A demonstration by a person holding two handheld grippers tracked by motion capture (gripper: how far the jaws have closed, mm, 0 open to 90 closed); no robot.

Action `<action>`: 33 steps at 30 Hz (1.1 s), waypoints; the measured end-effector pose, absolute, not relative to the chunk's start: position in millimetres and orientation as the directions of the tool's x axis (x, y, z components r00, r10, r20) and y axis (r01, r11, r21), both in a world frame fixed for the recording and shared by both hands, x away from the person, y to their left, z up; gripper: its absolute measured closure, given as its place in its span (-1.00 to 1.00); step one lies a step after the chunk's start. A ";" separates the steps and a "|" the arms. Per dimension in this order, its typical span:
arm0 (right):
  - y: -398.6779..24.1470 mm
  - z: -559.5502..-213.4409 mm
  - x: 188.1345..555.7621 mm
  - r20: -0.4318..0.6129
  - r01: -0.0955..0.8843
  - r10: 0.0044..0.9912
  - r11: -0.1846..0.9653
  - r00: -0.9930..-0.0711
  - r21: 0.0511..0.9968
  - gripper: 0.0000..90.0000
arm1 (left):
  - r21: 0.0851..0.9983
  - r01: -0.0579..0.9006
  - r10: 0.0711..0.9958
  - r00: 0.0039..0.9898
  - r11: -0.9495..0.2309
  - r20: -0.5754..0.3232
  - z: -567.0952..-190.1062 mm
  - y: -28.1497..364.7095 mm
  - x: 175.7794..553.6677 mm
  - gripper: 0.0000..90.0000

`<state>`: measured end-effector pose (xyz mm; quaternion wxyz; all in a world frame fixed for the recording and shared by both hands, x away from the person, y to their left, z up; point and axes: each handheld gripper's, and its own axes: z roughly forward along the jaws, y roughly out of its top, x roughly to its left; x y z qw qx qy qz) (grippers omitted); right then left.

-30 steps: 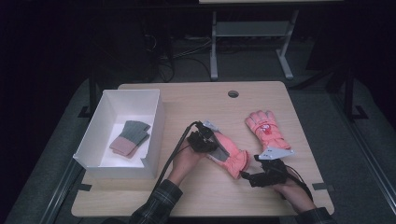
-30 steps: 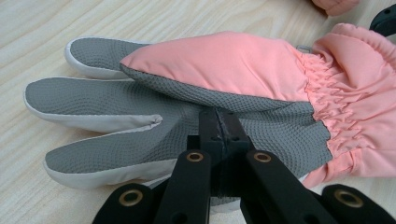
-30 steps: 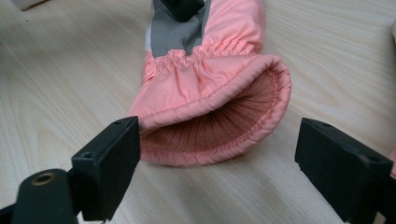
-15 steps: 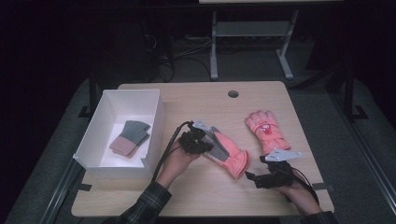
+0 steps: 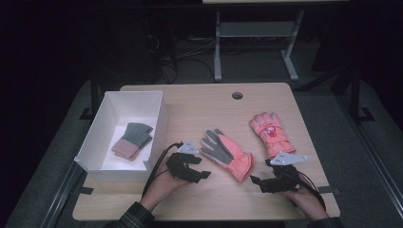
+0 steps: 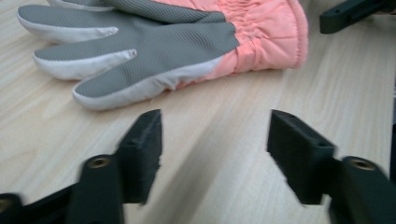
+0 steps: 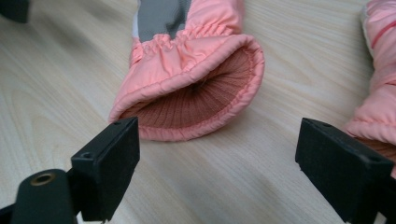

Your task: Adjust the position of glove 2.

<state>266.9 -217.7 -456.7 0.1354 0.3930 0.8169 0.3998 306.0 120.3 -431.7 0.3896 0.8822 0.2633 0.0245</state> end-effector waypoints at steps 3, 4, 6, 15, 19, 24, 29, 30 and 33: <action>-219.7 -455.5 267.4 0.110 0.562 0.760 0.365 -0.640 0.742 -0.70 | 0.718 0.435 0.488 0.860 -0.543 -0.152 -433.9 126.1 300.3 -0.44; -220.5 -454.6 267.2 0.120 0.572 0.766 0.355 -0.631 0.739 -0.70 | 0.723 0.434 0.488 0.859 -0.537 -0.153 -435.2 126.9 298.2 -0.47; -222.2 -452.1 267.2 0.111 0.563 0.766 0.357 -0.633 0.745 -0.69 | 0.725 0.425 0.481 0.864 -0.542 -0.147 -438.1 126.8 294.1 -0.54; -223.3 -440.9 268.2 0.086 0.566 0.776 0.374 -0.625 0.734 -0.80 | 0.723 0.434 0.500 0.854 -0.537 -0.141 -444.0 128.9 295.8 -0.65; -226.2 -436.7 272.3 0.077 0.566 0.787 0.368 -0.612 0.738 -0.79 | 0.719 0.431 0.499 0.856 -0.545 -0.135 -443.8 128.2 295.0 -0.67; -232.1 -429.2 281.3 0.096 0.571 0.796 0.339 -0.598 0.748 -0.70 | 0.719 0.424 0.489 0.862 -0.550 -0.134 -443.6 125.0 293.2 -0.67; -236.9 -420.7 291.4 0.099 0.578 0.814 0.315 -0.573 0.752 -0.69 | 0.718 0.420 0.484 0.865 -0.555 -0.133 -444.6 123.3 292.9 -0.67; -237.7 -419.1 293.9 0.096 0.577 0.817 0.313 -0.569 0.755 -0.68 | 0.719 0.421 0.483 0.865 -0.552 -0.136 -444.7 123.4 292.9 -0.67; -241.3 -414.5 301.8 0.102 0.576 0.823 0.296 -0.558 0.762 -0.58 | 0.719 0.423 0.483 0.865 -0.551 -0.138 -444.3 123.9 292.9 -0.67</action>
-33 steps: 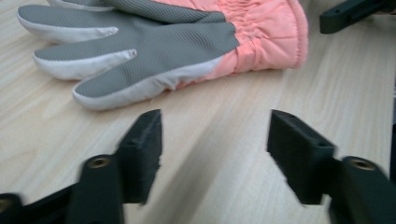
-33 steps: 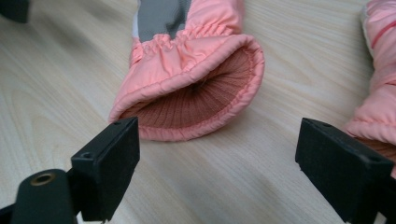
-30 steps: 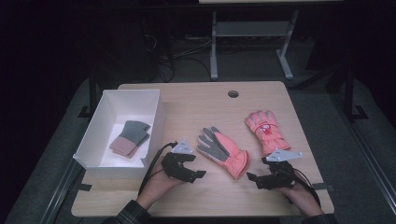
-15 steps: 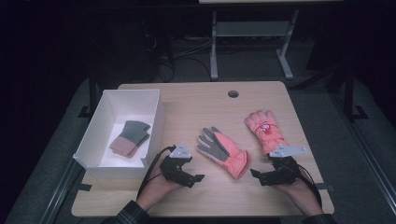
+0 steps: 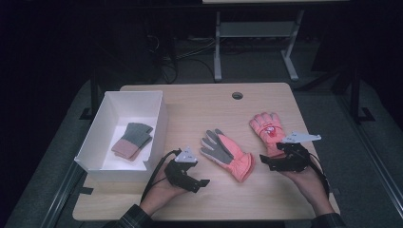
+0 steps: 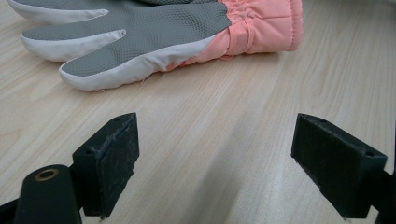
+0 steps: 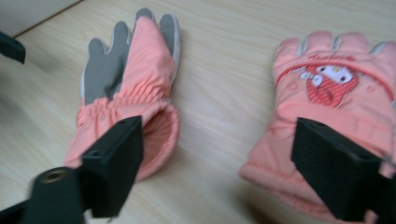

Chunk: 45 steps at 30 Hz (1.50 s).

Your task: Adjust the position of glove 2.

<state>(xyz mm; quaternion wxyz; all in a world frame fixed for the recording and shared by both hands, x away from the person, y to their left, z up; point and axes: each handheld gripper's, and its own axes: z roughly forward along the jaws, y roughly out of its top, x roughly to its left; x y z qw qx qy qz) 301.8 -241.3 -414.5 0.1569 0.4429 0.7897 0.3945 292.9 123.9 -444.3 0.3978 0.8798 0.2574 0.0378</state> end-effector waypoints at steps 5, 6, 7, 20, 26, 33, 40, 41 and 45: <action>-249.5 -408.3 317.5 0.096 0.578 0.841 0.279 -0.533 0.767 -0.46 | 0.719 0.421 0.481 0.866 -0.553 -0.137 -444.2 123.6 292.1 -0.67; -251.3 -406.6 321.4 0.094 0.579 0.849 0.270 -0.520 0.769 -0.42 | 0.719 0.420 0.480 0.866 -0.554 -0.136 -444.1 123.3 292.0 -0.67; -252.2 -405.7 323.8 0.090 0.580 0.853 0.268 -0.514 0.770 -0.39 | 0.718 0.420 0.479 0.867 -0.555 -0.137 -444.2 122.8 291.9 -0.67; -256.6 -408.0 367.8 0.126 0.631 0.887 0.211 -0.445 0.746 0.97 | 0.719 0.425 0.483 0.864 -0.550 -0.141 -444.7 122.7 292.6 -0.66; -241.7 -414.3 380.1 0.149 0.661 0.868 0.238 -0.473 0.712 1.00 | 0.714 0.418 0.478 0.868 -0.561 -0.132 -444.8 124.6 293.6 -0.66; -244.5 -428.2 380.2 0.132 0.705 0.874 0.278 -0.467 0.652 1.00 | 0.717 0.435 0.492 0.858 -0.545 -0.146 -443.9 126.0 293.7 -0.66; -267.3 -428.3 372.2 0.117 0.718 0.888 0.275 -0.444 0.639 1.00 | 0.714 0.422 0.481 0.866 -0.560 -0.135 -445.1 124.6 293.9 -0.66; -271.0 -428.0 371.5 0.115 0.720 0.890 0.275 -0.442 0.637 1.00 | 0.713 0.422 0.481 0.866 -0.560 -0.135 -445.1 124.9 294.0 -0.66; -283.2 -427.6 369.9 0.110 0.718 0.893 0.271 -0.436 0.641 1.00 | 0.716 0.429 0.486 0.862 -0.551 -0.143 -445.1 125.6 294.8 -0.66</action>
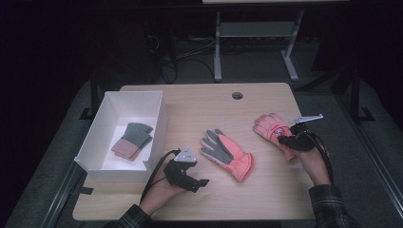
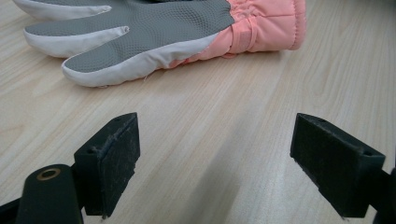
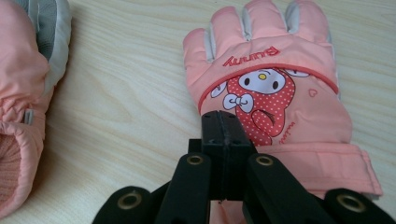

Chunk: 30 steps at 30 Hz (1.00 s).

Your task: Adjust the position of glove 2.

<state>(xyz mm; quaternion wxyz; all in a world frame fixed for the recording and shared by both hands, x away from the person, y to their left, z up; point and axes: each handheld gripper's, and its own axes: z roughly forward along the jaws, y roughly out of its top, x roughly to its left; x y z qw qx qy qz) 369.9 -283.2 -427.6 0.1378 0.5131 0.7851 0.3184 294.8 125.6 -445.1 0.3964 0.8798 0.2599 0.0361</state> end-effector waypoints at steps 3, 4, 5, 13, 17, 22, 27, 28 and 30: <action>-287.1 -427.3 369.4 0.120 0.712 0.889 0.267 -0.443 0.649 0.98 | 0.714 0.429 0.484 0.863 -0.554 -0.143 -445.3 126.0 296.1 -0.66; -287.0 -426.3 368.9 0.130 0.718 0.889 0.260 -0.439 0.646 0.96 | 0.715 0.430 0.484 0.863 -0.552 -0.145 -445.5 126.2 296.5 -0.66; -287.0 -425.0 368.8 0.134 0.716 0.887 0.259 -0.441 0.648 0.93 | 0.717 0.431 0.486 0.862 -0.548 -0.147 -445.6 126.3 296.6 -0.66; -287.3 -412.3 380.6 0.079 0.676 0.888 0.284 -0.453 0.679 0.35 | 0.718 0.448 0.496 0.853 -0.532 -0.164 -446.0 127.3 297.0 -0.66; -290.0 -416.2 391.4 0.054 0.674 0.889 0.305 -0.456 0.673 0.18 | 0.713 0.441 0.492 0.857 -0.545 -0.154 -445.9 126.7 297.1 -0.66; -296.4 -426.0 399.7 0.045 0.694 0.892 0.317 -0.450 0.647 0.07 | 0.708 0.440 0.489 0.859 -0.553 -0.151 -446.8 126.1 296.9 -0.66; -298.0 -442.9 402.8 0.025 0.715 0.893 0.342 -0.449 0.609 0.14 | 0.707 0.444 0.493 0.856 -0.550 -0.155 -447.7 126.2 297.3 -0.66; -295.3 -445.5 403.5 0.006 0.713 0.893 0.355 -0.450 0.604 0.17 | 0.708 0.445 0.494 0.856 -0.549 -0.155 -447.7 125.9 297.0 -0.66; -292.3 -446.2 403.7 -0.013 0.711 0.891 0.371 -0.453 0.597 0.27 | 0.702 0.440 0.487 0.860 -0.559 -0.151 -447.6 125.8 297.2 -0.66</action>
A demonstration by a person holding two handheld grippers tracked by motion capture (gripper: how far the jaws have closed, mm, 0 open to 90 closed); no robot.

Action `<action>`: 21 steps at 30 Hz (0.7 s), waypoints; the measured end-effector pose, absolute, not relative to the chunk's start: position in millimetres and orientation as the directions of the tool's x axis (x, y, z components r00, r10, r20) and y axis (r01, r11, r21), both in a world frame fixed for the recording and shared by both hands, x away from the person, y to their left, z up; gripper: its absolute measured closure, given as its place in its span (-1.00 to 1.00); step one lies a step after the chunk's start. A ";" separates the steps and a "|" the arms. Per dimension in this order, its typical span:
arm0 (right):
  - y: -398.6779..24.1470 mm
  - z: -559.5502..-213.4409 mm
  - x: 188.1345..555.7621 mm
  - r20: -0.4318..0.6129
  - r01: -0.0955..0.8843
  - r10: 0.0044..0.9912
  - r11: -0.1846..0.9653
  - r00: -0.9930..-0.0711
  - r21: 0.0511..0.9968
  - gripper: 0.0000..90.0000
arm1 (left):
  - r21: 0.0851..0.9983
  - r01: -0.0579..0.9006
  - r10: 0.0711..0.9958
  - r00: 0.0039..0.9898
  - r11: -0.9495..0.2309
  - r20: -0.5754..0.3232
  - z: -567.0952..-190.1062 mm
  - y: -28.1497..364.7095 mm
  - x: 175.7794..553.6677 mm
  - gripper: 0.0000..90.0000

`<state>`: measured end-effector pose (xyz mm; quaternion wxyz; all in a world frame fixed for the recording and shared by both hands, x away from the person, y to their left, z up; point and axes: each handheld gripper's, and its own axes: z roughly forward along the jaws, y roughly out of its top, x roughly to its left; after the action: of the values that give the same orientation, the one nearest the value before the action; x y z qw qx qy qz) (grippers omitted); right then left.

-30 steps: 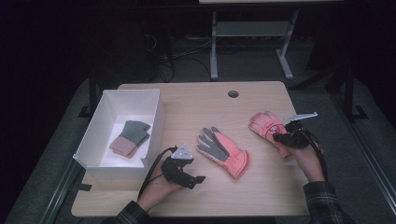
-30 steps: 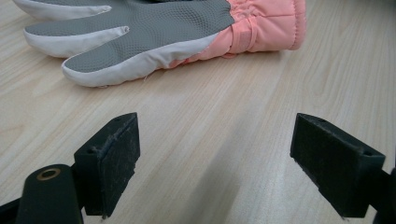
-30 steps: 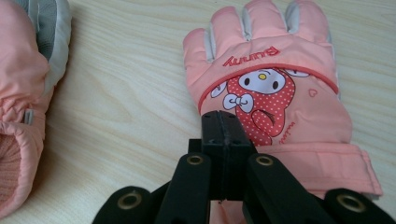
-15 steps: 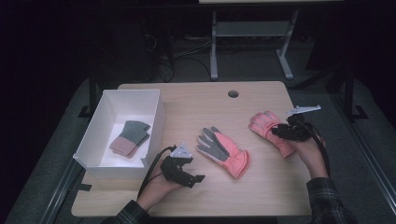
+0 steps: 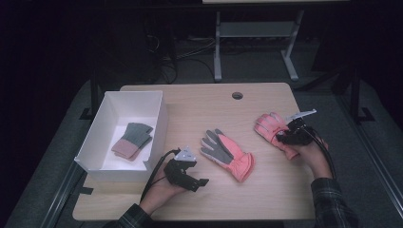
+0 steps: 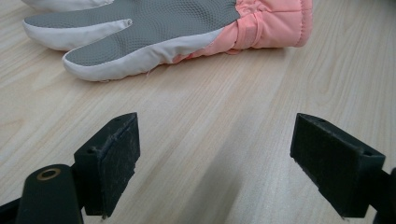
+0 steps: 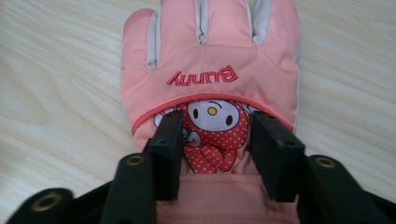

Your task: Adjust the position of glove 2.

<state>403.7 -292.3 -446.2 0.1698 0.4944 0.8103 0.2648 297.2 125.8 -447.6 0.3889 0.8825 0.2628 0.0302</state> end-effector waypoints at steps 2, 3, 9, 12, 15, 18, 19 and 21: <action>-291.8 -448.6 403.5 -0.013 0.709 0.890 0.371 -0.455 0.599 0.37 | 0.704 0.444 0.492 0.857 -0.555 -0.154 -448.0 124.9 296.5 -0.66; -292.5 -449.1 403.6 -0.003 0.711 0.890 0.366 -0.456 0.601 0.44 | 0.706 0.448 0.495 0.855 -0.549 -0.158 -448.2 124.5 296.0 -0.66; -299.6 -447.9 404.2 0.053 0.715 0.884 0.340 -0.465 0.610 0.89 | 0.706 0.450 0.499 0.852 -0.547 -0.156 -448.1 125.7 297.1 -0.66; -304.3 -443.5 403.7 0.088 0.723 0.885 0.311 -0.456 0.617 0.92 | 0.708 0.452 0.501 0.851 -0.542 -0.160 -448.4 125.3 297.2 -0.66; -308.7 -435.6 400.6 0.103 0.720 0.888 0.290 -0.448 0.630 0.93 | 0.704 0.449 0.495 0.854 -0.550 -0.158 -448.2 125.1 297.5 -0.66; -312.8 -426.7 397.5 0.108 0.710 0.884 0.286 -0.454 0.644 0.93 | 0.703 0.446 0.493 0.856 -0.554 -0.155 -448.2 125.3 297.3 -0.66; -313.4 -422.2 395.7 0.114 0.708 0.885 0.277 -0.452 0.650 0.93 | 0.700 0.444 0.492 0.857 -0.559 -0.151 -448.1 125.8 297.5 -0.66; -314.2 -412.7 392.2 0.130 0.696 0.879 0.265 -0.460 0.668 0.93 | 0.704 0.447 0.495 0.855 -0.552 -0.155 -448.0 126.2 297.7 -0.66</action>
<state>392.2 -314.2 -412.7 0.1346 0.5021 0.7838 0.3398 297.7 126.2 -448.0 0.3905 0.8803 0.2675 0.0309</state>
